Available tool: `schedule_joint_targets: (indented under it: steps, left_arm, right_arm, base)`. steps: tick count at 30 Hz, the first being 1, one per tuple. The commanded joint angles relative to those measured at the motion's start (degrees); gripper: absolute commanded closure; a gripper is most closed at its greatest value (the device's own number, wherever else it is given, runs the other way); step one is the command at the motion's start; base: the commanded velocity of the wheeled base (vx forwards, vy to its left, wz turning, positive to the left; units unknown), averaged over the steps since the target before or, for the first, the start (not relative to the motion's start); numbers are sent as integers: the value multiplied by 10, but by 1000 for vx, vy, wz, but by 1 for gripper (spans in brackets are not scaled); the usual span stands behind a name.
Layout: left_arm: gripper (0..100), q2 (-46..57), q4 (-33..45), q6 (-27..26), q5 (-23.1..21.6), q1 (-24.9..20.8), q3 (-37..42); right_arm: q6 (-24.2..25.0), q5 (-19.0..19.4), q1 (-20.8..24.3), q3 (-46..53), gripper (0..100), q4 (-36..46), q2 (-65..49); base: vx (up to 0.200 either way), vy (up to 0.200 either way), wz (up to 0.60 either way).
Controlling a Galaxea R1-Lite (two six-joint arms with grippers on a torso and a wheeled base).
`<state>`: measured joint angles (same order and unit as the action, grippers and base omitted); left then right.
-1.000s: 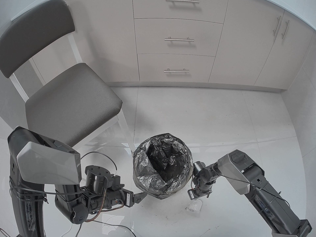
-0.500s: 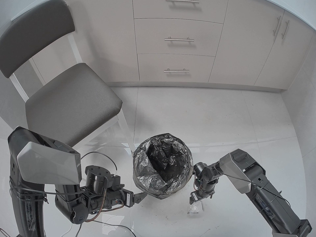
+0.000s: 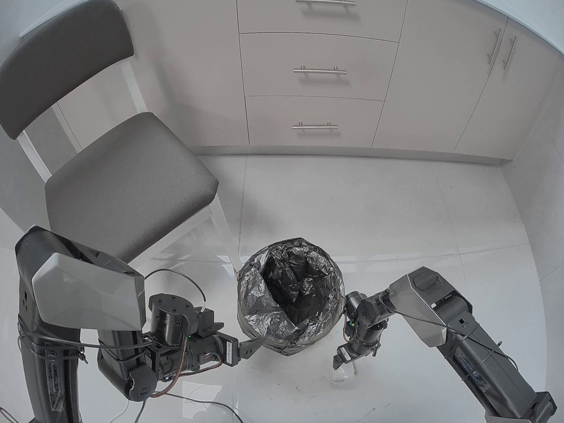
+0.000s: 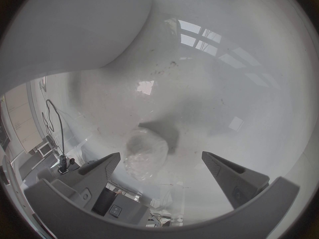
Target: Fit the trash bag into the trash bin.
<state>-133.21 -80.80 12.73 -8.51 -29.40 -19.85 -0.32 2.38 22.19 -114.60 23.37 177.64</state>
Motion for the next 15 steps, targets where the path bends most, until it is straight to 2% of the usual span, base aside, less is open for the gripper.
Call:
schedule_joint_targets:
  steps: [1,8,15]
  left_arm:
    - [0,-16,-25,0,0,0,11]
    - [0,-26,-42,0,1,0,15]
    - [0,-31,-49,0,2,0,14]
  right_arm:
    - [1,6,11,0,0,12,0]
    - [0,25,20,0,0,43,0]
    - [1,33,20,0,0,37,0]
  base:
    - [0,0,0]
    - [0,0,0]
    - [0,0,0]
